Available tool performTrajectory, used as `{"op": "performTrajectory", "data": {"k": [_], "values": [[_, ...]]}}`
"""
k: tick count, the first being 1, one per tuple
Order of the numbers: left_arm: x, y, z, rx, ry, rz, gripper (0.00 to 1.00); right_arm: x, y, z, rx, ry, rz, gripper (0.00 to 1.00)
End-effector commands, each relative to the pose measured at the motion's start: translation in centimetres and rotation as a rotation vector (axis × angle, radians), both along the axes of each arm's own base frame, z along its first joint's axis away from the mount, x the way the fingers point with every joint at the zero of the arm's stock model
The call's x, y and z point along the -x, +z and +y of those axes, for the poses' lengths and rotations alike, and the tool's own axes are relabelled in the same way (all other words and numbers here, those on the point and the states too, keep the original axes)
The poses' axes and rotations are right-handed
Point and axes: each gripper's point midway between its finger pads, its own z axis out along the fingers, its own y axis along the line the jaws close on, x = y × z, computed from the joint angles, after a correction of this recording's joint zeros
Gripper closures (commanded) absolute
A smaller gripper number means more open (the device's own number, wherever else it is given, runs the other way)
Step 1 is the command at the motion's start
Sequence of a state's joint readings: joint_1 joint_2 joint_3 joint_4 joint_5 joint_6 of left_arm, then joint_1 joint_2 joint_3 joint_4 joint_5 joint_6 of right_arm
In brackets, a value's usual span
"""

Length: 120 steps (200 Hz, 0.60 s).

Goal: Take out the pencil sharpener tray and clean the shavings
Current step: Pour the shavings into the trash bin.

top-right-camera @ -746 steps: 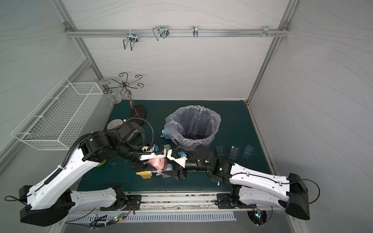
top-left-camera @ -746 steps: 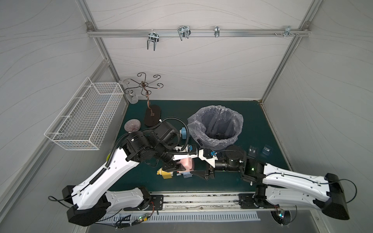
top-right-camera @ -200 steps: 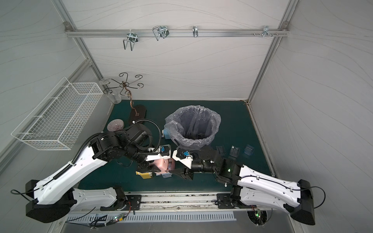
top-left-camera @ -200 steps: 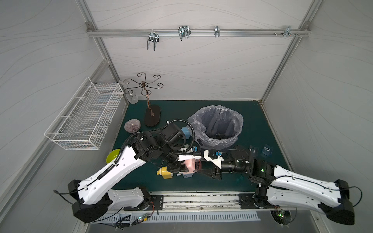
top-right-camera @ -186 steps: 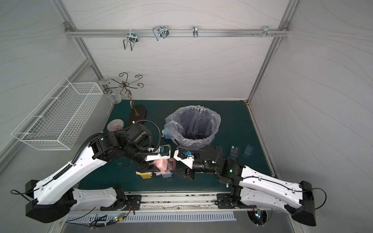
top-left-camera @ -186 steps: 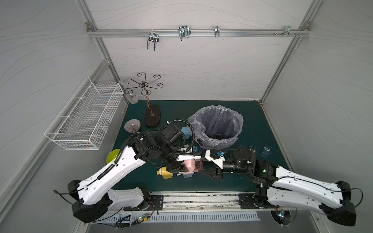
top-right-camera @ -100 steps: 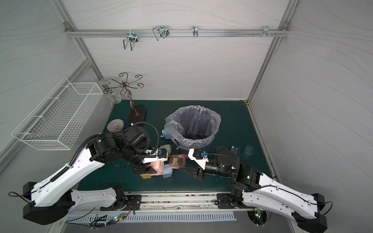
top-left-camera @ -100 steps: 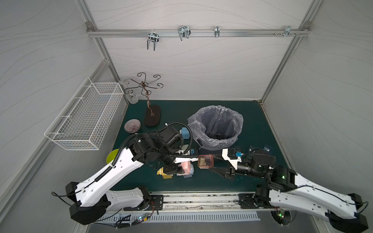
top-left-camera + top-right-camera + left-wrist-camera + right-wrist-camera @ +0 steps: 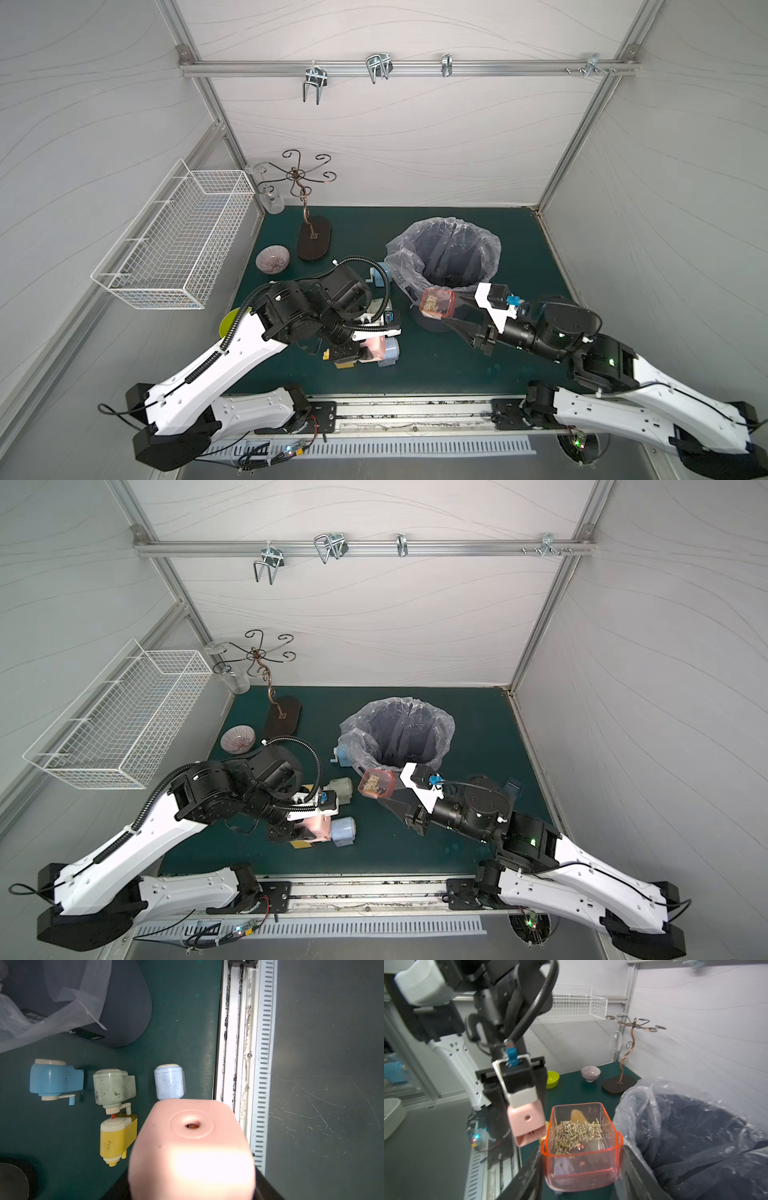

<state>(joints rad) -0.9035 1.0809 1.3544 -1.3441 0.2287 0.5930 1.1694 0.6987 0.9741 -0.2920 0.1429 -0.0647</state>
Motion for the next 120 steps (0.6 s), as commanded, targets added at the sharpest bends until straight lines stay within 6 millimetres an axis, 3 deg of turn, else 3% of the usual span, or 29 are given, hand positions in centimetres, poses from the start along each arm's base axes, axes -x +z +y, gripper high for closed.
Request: {"op": "performTrajectory", "data": {"k": [1,17,54,120], "values": [[-0.1,0.3,-0.1,0.019,0.006,-0.019,1.00,-3.2,1.6,-1.5,0.009,-0.193,0.059,1.00],[-0.1,0.0,0.0,0.016,0.010,-0.020,1.00,-5.4,2.3,-2.3,0.001,-0.300,0.166,1.00],[-0.2,-0.3,0.0,0.016,0.014,-0.024,1.00,-9.7,1.8,-4.3,-0.089,-0.439,0.593,1.00],[-0.1,-0.9,0.5,0.009,0.028,-0.028,1.00,-13.2,0.2,-5.2,-0.408,-0.382,1.318,1.00]]}}
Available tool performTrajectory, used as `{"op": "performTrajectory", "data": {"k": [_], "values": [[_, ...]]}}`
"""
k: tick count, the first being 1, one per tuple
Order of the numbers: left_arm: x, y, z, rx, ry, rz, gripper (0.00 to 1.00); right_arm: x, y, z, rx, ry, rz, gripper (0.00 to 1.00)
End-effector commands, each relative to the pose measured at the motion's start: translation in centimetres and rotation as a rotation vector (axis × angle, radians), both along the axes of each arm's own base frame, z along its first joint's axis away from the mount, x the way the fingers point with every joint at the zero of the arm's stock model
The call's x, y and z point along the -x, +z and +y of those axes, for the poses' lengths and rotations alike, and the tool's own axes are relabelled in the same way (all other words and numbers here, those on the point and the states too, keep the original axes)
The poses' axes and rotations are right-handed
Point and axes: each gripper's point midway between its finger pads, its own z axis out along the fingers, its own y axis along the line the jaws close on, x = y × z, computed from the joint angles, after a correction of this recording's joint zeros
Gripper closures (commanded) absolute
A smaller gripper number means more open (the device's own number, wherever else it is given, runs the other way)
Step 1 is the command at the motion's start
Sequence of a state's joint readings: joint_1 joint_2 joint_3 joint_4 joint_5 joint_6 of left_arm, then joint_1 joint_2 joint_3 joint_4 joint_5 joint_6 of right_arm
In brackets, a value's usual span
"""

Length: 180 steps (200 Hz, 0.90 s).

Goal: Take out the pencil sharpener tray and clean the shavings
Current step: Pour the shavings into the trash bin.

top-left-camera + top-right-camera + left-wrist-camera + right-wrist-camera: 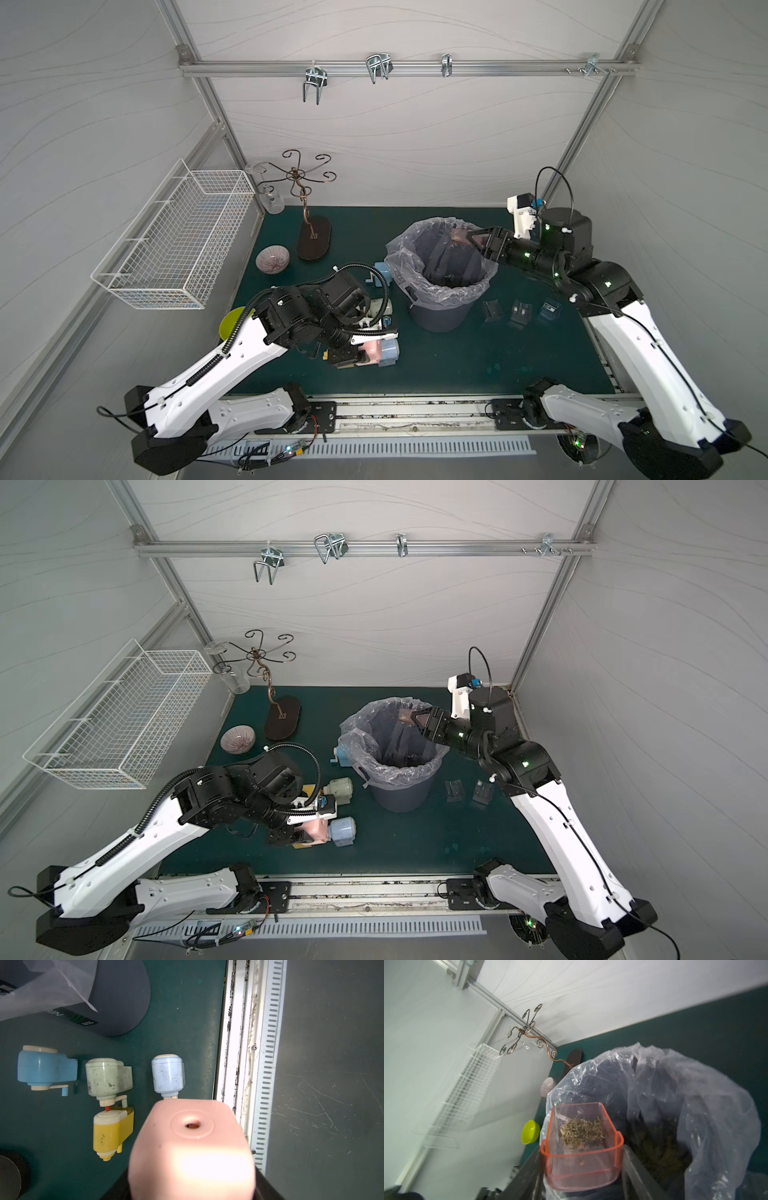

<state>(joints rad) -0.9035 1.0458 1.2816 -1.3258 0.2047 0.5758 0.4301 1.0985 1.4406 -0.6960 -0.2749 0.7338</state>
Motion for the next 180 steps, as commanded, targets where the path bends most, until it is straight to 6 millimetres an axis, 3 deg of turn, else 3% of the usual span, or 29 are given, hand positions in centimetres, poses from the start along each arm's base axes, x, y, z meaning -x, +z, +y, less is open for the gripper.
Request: {"op": "performTrajectory", "data": {"k": [1,44,77,100,135,153,180], "values": [[-0.2,0.6,-0.3,0.036,0.002,-0.031,1.00,1.7,-0.4,1.4,-0.241,0.073,0.321,1.00],[-0.5,0.1,-0.3,0.030,0.005,-0.040,1.00,1.6,-2.1,2.0,-0.384,0.066,0.622,1.00],[-0.6,-0.1,-0.5,0.045,0.003,-0.050,1.00,2.0,-0.7,2.6,-0.486,0.079,0.690,1.00],[-0.7,-0.1,-0.6,0.057,0.000,-0.065,1.00,2.2,-1.0,2.6,-0.545,0.071,0.771,1.00],[-0.7,0.0,-0.4,0.068,-0.003,-0.086,1.00,3.0,1.5,2.4,-0.662,0.075,0.776,1.00],[-0.8,0.1,-0.4,0.079,-0.007,-0.103,1.00,2.9,0.5,2.9,-0.671,0.097,0.849,1.00],[-0.7,0.2,-0.3,0.077,-0.007,-0.099,1.00,2.9,1.7,2.8,-0.708,0.083,0.812,1.00]]}}
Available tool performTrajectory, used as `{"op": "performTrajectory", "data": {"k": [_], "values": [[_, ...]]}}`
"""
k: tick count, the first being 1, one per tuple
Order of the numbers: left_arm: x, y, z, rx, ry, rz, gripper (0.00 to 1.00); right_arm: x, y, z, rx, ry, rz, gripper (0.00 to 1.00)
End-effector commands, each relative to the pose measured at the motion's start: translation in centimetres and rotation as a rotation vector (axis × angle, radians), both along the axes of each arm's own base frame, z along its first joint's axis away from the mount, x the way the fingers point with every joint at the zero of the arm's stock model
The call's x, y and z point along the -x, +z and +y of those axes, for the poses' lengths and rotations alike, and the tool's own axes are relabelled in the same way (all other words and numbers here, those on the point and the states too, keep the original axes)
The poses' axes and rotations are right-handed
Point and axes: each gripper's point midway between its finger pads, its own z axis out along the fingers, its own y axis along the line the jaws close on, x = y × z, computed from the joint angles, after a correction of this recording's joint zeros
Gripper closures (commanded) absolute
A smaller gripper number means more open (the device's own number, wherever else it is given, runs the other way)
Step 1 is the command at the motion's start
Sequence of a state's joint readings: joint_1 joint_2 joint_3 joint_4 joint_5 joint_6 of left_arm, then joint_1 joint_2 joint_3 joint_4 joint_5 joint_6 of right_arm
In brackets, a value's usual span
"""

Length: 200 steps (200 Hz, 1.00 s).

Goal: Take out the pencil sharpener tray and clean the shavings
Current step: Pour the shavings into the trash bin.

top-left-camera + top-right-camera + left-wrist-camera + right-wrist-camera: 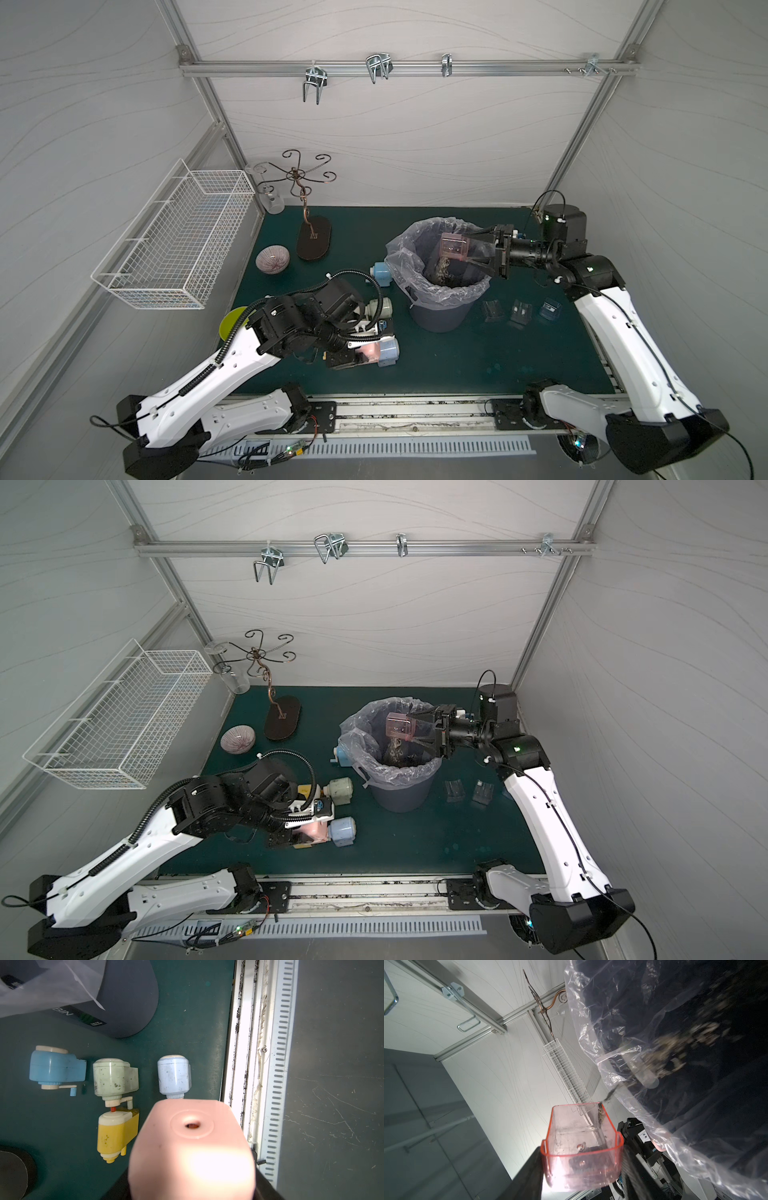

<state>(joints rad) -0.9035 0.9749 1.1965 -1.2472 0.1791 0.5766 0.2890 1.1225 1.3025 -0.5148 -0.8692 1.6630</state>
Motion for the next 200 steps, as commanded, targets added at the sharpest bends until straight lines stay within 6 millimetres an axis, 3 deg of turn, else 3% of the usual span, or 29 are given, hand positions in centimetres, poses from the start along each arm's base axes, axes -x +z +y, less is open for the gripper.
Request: {"op": "performTrajectory", "data": {"k": [1,15,40,58,81,100,122,140,152,164,181,200], "values": [[-0.3,0.9,-0.5,0.040,-0.018,-0.041,1.00,0.2,2.0,-0.1,-0.056,-0.014,-0.024,1.00],[-0.5,0.8,-0.7,0.042,-0.020,-0.051,1.00,0.0,0.1,0.0,-0.073,0.019,0.079,1.00],[-0.3,0.6,-0.7,0.035,-0.014,-0.028,1.00,0.4,2.3,0.2,-0.095,-0.015,-0.010,1.00],[-0.5,0.4,-0.9,0.040,-0.021,-0.040,1.00,-0.2,-0.4,-0.1,-0.107,0.026,0.121,1.00],[-0.4,0.6,-0.8,0.034,-0.019,-0.031,1.00,0.2,1.9,0.3,-0.105,-0.023,0.003,1.00],[-0.8,0.5,-0.7,0.034,-0.025,-0.066,1.00,-0.8,-0.5,-0.5,-0.111,0.018,0.108,1.00],[-0.8,0.8,-0.6,0.029,-0.025,-0.063,1.00,-0.6,1.8,-0.4,-0.112,-0.026,-0.013,1.00],[-0.9,0.9,-0.7,0.032,-0.038,-0.078,1.00,-1.3,-0.2,-0.6,-0.116,0.022,0.074,1.00],[-0.9,1.1,-0.6,0.026,-0.039,-0.082,1.00,-1.0,2.3,0.5,-0.173,0.024,-0.046,1.00],[-0.9,1.1,-0.4,0.012,-0.037,-0.079,1.00,-1.2,3.4,0.2,-0.125,0.028,-0.166,1.00],[-1.4,0.9,0.0,-0.013,-0.042,-0.108,1.00,-2.5,2.1,0.0,-0.137,0.091,-0.180,1.00],[-2.2,1.4,0.4,-0.009,-0.006,-0.089,1.00,-2.7,3.2,0.2,-0.130,0.089,-0.342,1.00]]}}
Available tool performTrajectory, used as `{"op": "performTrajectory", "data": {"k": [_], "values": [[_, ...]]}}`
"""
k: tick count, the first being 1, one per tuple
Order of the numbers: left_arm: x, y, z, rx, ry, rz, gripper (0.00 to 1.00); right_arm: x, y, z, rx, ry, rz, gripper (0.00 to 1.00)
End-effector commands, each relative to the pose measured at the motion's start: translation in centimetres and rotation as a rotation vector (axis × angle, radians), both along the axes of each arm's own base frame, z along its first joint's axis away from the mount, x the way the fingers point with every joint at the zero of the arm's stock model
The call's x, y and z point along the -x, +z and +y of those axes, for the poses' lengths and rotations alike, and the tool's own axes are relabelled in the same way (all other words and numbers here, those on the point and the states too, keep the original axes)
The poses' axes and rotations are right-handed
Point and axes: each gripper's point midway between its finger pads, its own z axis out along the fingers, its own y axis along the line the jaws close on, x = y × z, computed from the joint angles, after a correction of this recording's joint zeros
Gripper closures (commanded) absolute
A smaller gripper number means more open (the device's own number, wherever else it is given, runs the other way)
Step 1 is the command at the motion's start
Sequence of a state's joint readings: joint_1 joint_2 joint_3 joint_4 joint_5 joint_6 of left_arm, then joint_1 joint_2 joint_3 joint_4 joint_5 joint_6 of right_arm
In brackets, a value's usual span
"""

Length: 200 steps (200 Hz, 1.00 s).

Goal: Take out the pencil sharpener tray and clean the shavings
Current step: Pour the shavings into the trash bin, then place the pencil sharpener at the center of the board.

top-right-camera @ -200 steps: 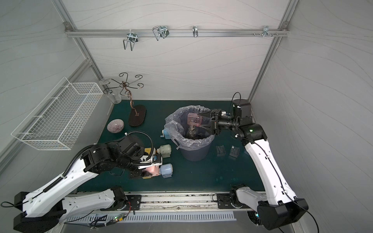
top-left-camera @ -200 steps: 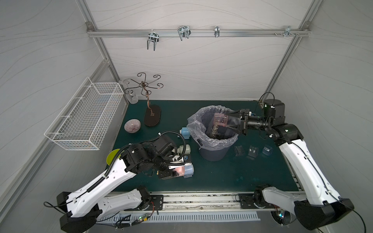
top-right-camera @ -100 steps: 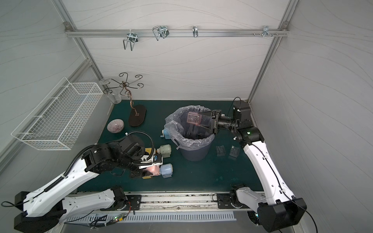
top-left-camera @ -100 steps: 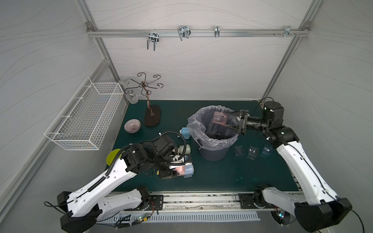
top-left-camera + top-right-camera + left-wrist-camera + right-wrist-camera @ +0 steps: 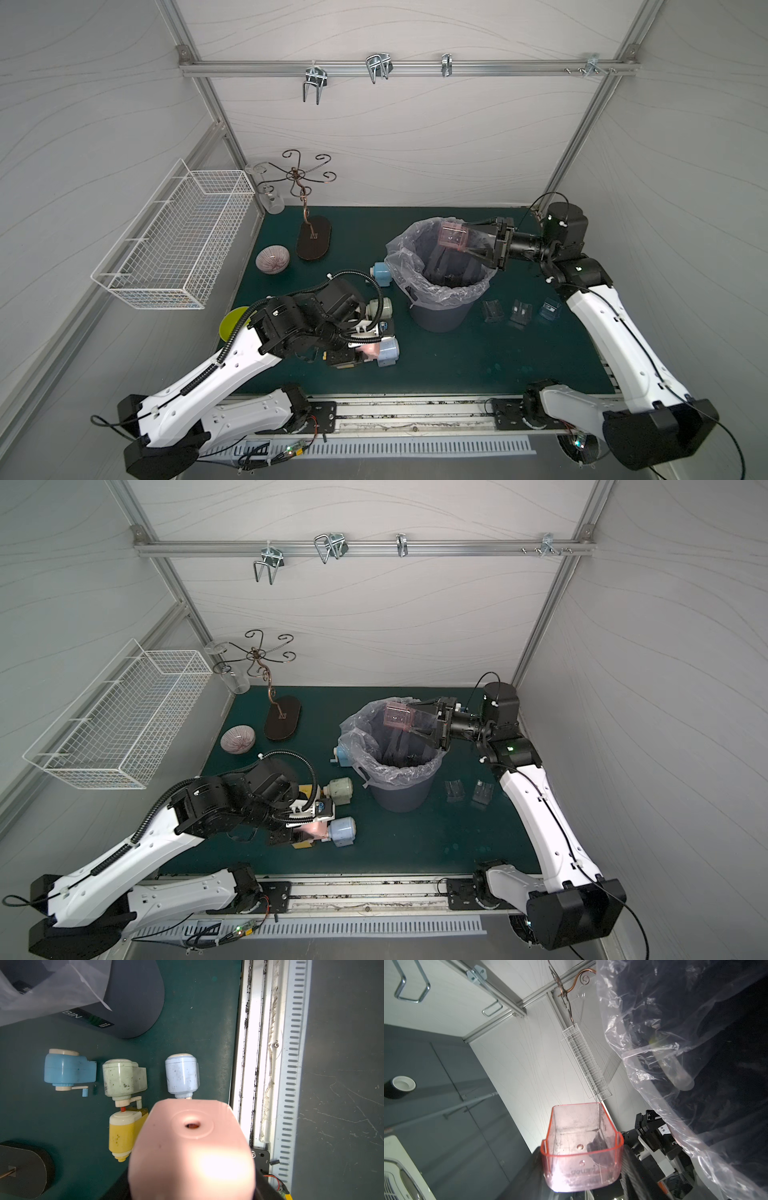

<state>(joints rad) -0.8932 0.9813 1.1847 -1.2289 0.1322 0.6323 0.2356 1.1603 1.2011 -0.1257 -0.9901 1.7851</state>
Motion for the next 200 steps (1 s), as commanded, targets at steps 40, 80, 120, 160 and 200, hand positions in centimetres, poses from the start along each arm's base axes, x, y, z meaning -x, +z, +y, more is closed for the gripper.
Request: {"op": "performTrajectory", "data": {"k": [40,80,120,160,200], "values": [[-5.2,3.7,2.9,0.053,0.200,0.007,1.00,1.2,2.1,-4.5,0.525,-0.139,-0.778,1.00],[-9.8,4.2,4.6,-0.012,0.241,-0.030,1.00,4.1,3.0,-6.2,0.809,-0.248,-1.210,1.00],[-14.1,2.5,6.7,-0.069,0.275,-0.041,1.00,7.5,0.5,-9.0,0.932,-0.397,-1.448,1.00],[-18.4,0.1,8.9,-0.133,0.320,-0.072,1.00,10.5,-4.4,-11.0,1.067,-0.333,-1.501,1.00],[-22.0,-4.1,9.0,-0.166,0.284,-0.046,1.00,11.9,-5.7,-13.1,1.112,-0.397,-1.498,1.00]]}}
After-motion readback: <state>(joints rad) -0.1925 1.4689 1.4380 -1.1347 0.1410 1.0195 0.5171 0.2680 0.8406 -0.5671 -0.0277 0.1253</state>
